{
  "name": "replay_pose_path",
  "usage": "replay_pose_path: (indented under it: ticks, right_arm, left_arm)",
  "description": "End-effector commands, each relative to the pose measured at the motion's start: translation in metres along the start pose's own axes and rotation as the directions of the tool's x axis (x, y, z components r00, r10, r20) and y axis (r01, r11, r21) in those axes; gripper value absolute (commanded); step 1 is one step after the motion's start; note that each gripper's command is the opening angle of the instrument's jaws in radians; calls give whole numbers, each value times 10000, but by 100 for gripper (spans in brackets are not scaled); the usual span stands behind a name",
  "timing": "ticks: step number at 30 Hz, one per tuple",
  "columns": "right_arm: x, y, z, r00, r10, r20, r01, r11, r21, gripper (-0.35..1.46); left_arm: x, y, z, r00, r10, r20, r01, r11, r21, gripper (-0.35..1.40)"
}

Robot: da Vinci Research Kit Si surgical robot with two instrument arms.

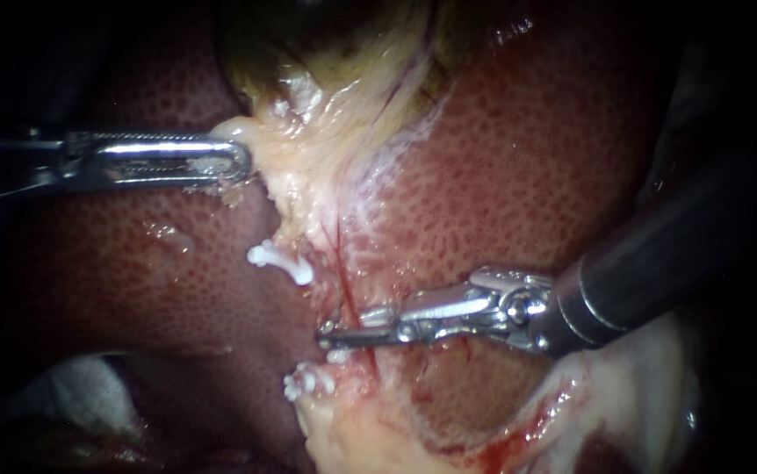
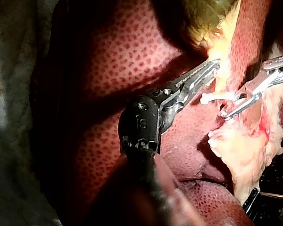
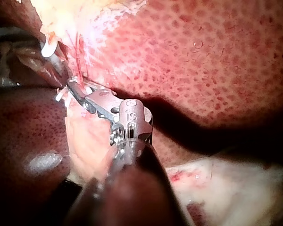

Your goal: Going back second clip right tube

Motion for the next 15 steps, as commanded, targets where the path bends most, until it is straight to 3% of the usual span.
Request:
replay_pose_path:
  ticks: [1,9,10,12,13,15]
  right_arm:
    - [0,0,0,10000,-6,3,6,10000,6,-35]
    - [-1,-2,1,10000,-14,-4,14,10000,-2,-35]
    - [-1,-3,1,9993,-370,23,370,9993,-15,-35]
    - [-1,-4,2,9809,-1947,15,1946,9803,-349,5]
    - [-1,-4,3,9733,-2294,-5,2292,9728,-344,21]
    - [1,-3,4,9686,-2478,-209,2473,9686,-265,39]
  left_arm:
    - [0,0,0,10000,6,4,-6,10000,-6,-35]
    - [0,0,0,10000,6,3,-6,10000,-5,-35]
    - [0,0,0,10000,6,3,-6,10000,-5,-35]
    - [0,0,0,10000,6,3,-6,10000,-5,-35]
    - [0,0,0,10000,6,3,-6,10000,-5,-35]
    - [0,0,0,10000,7,3,-7,10000,-3,-35]
